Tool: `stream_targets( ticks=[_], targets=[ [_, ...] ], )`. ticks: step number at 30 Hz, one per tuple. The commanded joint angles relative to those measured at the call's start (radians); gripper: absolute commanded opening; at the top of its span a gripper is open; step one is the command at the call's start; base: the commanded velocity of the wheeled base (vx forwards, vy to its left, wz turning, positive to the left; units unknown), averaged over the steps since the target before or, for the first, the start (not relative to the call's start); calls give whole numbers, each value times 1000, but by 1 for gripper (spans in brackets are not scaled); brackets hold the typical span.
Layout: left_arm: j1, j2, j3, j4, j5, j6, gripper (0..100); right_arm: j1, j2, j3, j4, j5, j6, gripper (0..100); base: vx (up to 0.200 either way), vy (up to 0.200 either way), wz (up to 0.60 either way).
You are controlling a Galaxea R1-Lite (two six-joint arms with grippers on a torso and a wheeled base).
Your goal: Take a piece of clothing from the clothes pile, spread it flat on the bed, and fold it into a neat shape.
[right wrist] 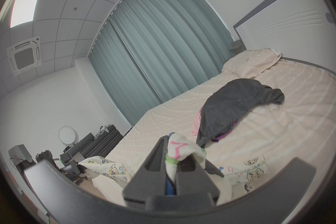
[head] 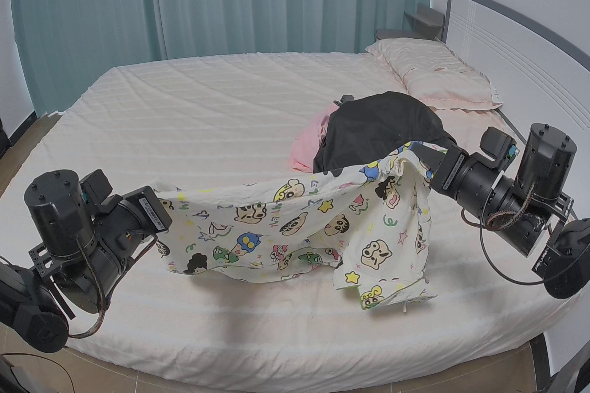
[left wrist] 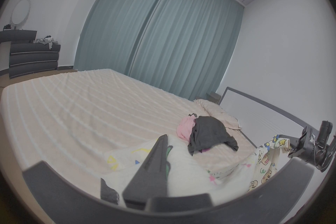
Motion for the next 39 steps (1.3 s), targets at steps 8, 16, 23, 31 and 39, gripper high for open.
stream_targets(
  ticks=[8, 16, 23, 31, 39],
  targets=[
    [-1, 55, 43, -3, -4, -8, 0, -35, 8, 137, -153, 3, 38, 0, -25, 0, 0],
    [0, 50, 35, -3, 2, -45, 0, -44, 14, 155, -161, 11, 62, 0, 0, 0, 0],
    [8, 45, 34, -3, 0, -45, 0, -46, 2, 155, -161, 4, 62, 0, 0, 200, 0],
    [8, 44, 35, -3, -1, -42, 0, -47, -10, 154, -162, 0, 61, 0, 0, 200, 0],
    [5, 36, 35, -3, -1, -39, 0, -52, -17, 151, -171, -2, 61, 0, 0, 200, 0]
  ],
)
